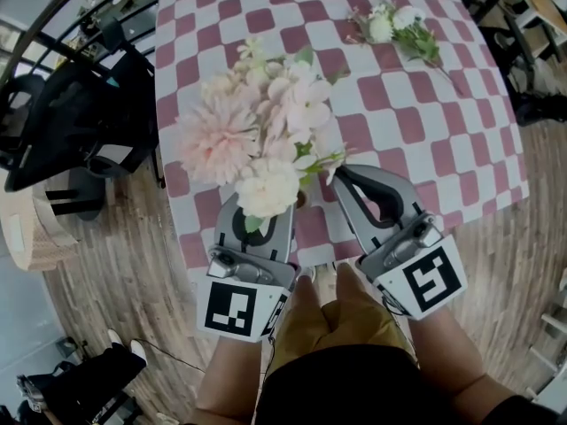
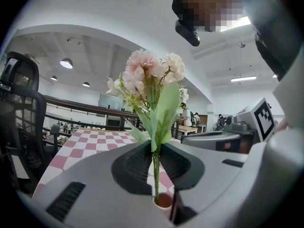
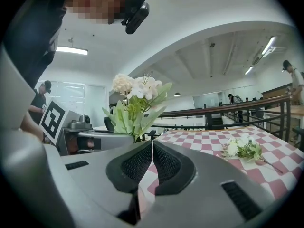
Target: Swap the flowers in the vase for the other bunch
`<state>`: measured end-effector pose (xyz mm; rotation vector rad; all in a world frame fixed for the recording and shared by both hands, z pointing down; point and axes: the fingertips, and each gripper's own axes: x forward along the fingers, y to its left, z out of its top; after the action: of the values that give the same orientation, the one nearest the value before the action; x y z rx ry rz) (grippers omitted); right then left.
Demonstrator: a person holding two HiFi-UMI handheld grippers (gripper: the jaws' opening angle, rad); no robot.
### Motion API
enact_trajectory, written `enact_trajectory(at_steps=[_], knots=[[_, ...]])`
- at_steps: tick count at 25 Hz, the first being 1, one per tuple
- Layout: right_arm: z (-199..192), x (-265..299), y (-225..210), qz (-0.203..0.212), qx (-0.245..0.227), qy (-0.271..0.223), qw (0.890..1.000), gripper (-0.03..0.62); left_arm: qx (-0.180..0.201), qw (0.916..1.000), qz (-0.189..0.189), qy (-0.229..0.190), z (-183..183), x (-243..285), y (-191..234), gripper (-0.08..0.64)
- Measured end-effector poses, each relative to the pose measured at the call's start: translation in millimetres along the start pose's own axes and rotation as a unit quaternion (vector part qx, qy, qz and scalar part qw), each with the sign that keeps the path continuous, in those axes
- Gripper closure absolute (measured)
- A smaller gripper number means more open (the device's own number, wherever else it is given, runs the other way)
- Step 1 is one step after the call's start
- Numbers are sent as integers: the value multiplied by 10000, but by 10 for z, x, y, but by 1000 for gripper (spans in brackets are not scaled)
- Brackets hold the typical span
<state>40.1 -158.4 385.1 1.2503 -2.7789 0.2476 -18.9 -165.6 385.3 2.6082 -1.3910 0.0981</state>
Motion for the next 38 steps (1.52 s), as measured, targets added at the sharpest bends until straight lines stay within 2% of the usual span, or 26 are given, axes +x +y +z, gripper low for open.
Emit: enact_trajectory(at_steps=[3, 9, 13, 17, 38], knots=[[-74, 14, -25, 27, 5, 66, 10000, 558, 108, 9999, 49, -24, -60, 37, 29, 509], [-220, 3, -99, -1, 26, 200, 9998, 558, -57, 9999, 14, 110, -234, 56, 0, 508], [-291, 21, -95, -6, 80, 264, 9996, 558, -38, 9999, 2, 102, -312, 79, 5, 505], [-304, 71, -93, 24, 99, 287, 9995, 558, -130, 9998, -13, 174, -367, 78, 3, 503], [-444, 168, -14, 123, 116, 475, 9987, 558, -47, 9993, -55, 356, -623, 38, -10, 477]])
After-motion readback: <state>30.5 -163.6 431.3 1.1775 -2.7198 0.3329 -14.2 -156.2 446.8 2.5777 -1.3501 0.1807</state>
